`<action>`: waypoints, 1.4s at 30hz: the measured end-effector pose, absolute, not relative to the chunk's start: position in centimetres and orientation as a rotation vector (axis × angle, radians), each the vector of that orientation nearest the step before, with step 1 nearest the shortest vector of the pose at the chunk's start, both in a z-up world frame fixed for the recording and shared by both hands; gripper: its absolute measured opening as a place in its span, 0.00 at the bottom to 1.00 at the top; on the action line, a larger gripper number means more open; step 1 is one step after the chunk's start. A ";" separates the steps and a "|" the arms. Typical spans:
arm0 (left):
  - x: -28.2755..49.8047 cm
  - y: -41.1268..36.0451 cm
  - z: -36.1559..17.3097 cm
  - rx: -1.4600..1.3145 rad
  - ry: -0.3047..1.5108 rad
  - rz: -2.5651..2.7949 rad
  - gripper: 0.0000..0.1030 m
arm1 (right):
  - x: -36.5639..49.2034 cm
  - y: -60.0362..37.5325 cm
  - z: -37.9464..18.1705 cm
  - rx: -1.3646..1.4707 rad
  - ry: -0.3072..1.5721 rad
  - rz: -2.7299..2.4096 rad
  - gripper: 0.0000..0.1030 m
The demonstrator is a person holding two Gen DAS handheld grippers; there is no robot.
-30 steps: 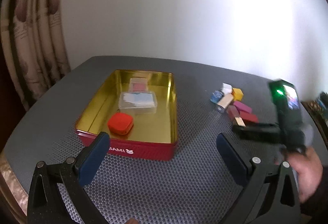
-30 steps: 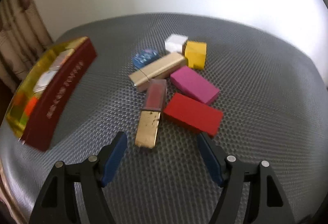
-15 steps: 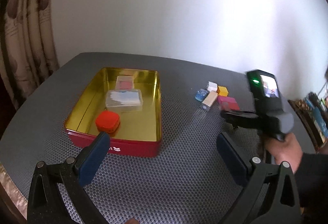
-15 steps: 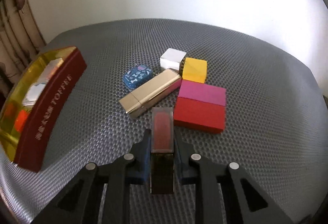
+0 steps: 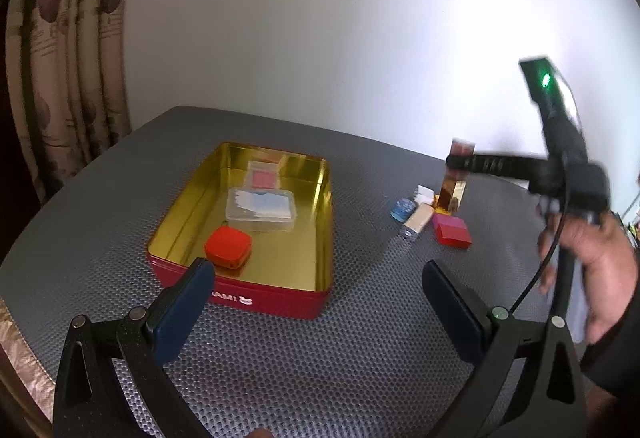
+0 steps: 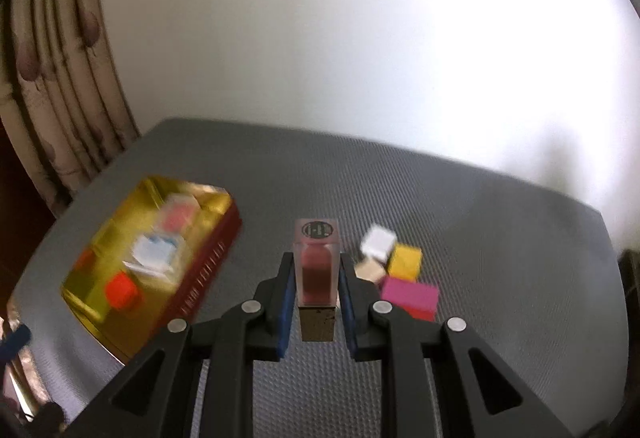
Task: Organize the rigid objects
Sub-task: 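Carry the gold lipstick into the tin and release it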
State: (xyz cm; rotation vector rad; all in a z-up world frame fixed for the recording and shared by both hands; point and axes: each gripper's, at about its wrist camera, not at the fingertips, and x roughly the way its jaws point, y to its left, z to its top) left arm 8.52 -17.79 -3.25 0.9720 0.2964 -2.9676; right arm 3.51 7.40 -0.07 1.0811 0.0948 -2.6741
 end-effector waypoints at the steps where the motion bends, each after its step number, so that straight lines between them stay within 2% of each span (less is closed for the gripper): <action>1: 8.5 -18.0 -3.2 0.969 0.305 -2.959 1.00 | 3.4 7.0 0.3 1.070 0.100 -2.668 0.20; 10: 8.8 -20.7 -3.0 0.939 0.372 -2.864 1.00 | 2.0 0.1 1.8 1.062 0.089 -2.506 0.20; 20: 10.2 -27.0 -1.9 0.824 0.446 -2.677 1.00 | 3.7 -6.8 -4.5 1.205 0.091 -2.310 0.20; 28: 9.4 -30.2 -2.7 0.837 0.541 -2.585 0.99 | 5.9 -8.0 -7.7 1.255 0.154 -2.271 0.20; 42: 9.0 -30.2 -3.0 0.853 0.539 -2.578 0.99 | 3.6 -7.8 -11.0 1.341 0.149 -2.335 0.20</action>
